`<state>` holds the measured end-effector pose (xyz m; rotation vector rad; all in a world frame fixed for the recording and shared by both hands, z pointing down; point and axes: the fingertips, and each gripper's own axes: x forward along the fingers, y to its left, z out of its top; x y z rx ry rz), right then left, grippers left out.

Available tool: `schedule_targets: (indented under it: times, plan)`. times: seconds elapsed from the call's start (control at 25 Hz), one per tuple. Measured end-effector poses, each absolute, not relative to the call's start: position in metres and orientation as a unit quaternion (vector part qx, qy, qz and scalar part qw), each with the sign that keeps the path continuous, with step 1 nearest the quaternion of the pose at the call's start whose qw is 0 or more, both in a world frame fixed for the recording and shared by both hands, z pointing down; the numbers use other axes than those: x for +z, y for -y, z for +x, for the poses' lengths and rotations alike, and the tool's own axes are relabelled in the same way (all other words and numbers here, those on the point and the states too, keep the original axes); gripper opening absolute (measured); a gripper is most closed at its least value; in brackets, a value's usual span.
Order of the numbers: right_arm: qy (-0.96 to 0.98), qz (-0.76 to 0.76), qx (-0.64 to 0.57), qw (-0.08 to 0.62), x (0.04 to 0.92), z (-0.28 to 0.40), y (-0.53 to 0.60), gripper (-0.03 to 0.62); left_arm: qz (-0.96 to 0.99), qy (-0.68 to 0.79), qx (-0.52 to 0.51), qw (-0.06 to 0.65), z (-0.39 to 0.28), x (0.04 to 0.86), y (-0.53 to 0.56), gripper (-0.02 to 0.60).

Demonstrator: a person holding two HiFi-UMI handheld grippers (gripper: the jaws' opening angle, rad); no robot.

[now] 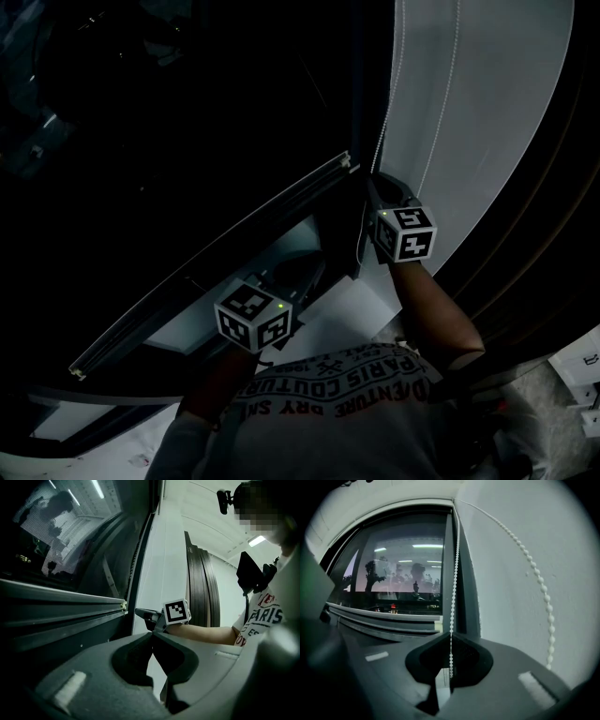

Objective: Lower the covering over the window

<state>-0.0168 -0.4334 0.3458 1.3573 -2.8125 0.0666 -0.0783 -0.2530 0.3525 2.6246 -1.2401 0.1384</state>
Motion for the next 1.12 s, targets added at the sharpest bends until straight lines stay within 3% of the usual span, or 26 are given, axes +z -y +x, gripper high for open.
schedule_targets:
  times: [0.76, 1.12]
  plan:
    - [0.943, 0.331, -0.003, 0.037, 0.339, 0.002, 0.312, 0.005, 0.915, 0.380, 0.016, 0.131, -0.060, 0.350, 0.230, 0.003]
    - [0.945, 0.301, 0.046, 0.119, 0.414, -0.007, 0.267, 0.005, 0.921, 0.367, 0.014, 0.127, -0.052, 0.349, 0.214, 0.003]
